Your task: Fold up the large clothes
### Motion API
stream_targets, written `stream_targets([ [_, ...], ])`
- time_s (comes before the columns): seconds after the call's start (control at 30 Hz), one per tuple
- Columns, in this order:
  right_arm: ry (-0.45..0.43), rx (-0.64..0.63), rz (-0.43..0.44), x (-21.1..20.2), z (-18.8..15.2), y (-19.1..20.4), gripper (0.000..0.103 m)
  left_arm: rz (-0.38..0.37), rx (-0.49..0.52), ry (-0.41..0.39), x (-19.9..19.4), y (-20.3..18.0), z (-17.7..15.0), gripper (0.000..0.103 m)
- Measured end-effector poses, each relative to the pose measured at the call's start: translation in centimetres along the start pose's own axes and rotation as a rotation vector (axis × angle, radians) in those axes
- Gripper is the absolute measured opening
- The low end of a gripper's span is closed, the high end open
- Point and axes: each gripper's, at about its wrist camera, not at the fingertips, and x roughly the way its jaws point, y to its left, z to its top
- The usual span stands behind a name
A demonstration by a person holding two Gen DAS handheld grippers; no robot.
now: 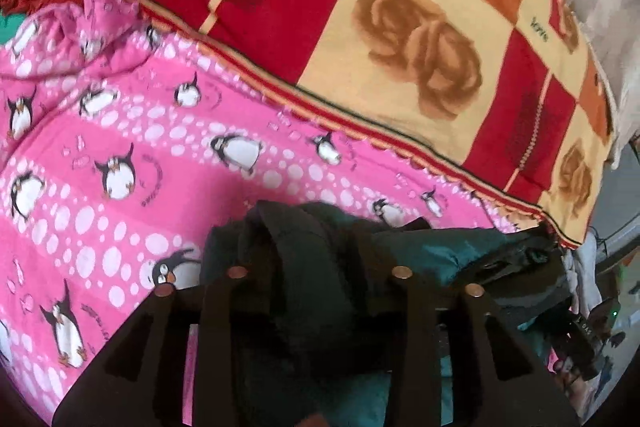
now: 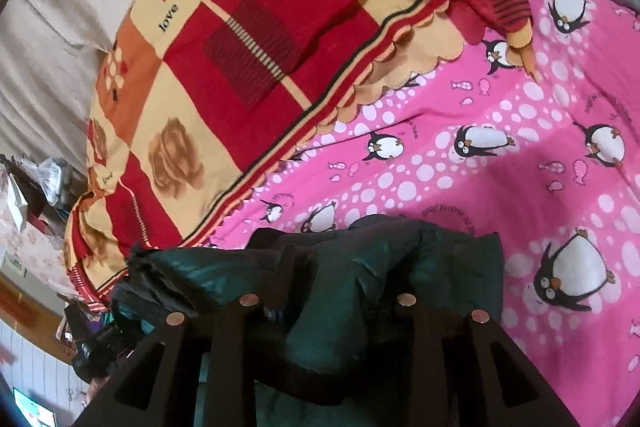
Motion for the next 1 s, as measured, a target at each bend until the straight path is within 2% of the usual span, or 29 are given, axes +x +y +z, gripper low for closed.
stream_targets([
  [0.03,-0.009,-0.009,0.008,-0.5,0.0,0.2,0.028,-0.009,0.010,-0.015,-0.5,-0.3,0.1,0.050],
  [0.07,-0.018,-0.014,0.018,-0.8,0.0,0.4,0.029,-0.017,0.017,-0.023,-0.7,-0.5,0.1,0.073],
  [0.1,-0.026,-0.017,0.031,-1.2,0.0,0.5,0.030,-0.015,0.028,-0.035,-0.9,-0.8,0.2,0.085],
  [0.13,-0.038,-0.025,0.057,-1.6,0.1,0.7,0.033,0.020,0.044,-0.056,-1.2,-1.0,0.2,0.102],
  [0.2,-0.048,-0.038,0.079,-2.1,0.2,0.9,0.036,0.040,0.064,-0.109,-1.8,-1.1,0.3,0.103],
  [0.4,-0.034,-0.011,0.103,-2.7,0.3,1.0,0.039,0.027,0.044,-0.110,-1.9,-0.5,0.5,0.103],
  [0.53,-0.040,0.032,0.175,-3.3,0.3,1.1,0.065,0.027,0.038,-0.135,-2.7,-0.4,0.6,0.103],
  [0.67,-0.042,0.037,0.190,-4.2,0.4,1.7,0.067,0.033,0.055,-0.151,-3.1,-0.8,0.8,0.103],
  [0.77,-0.039,-0.018,0.098,-4.3,0.4,2.6,0.067,0.038,0.088,-0.135,-2.6,-1.6,0.8,0.103],
  [0.87,-0.034,-0.164,-0.007,-3.5,0.4,4.7,0.067,0.052,0.169,-0.115,-1.4,-3.4,1.0,0.103],
  [0.93,-0.018,-0.264,-0.076,-2.3,0.4,6.7,0.066,0.077,0.241,-0.095,-0.2,-4.9,1.4,0.103],
  [1.0,0.002,-0.335,-0.130,-0.6,0.4,7.9,0.066,0.137,0.310,-0.062,1.8,-5.7,1.9,0.103],
])
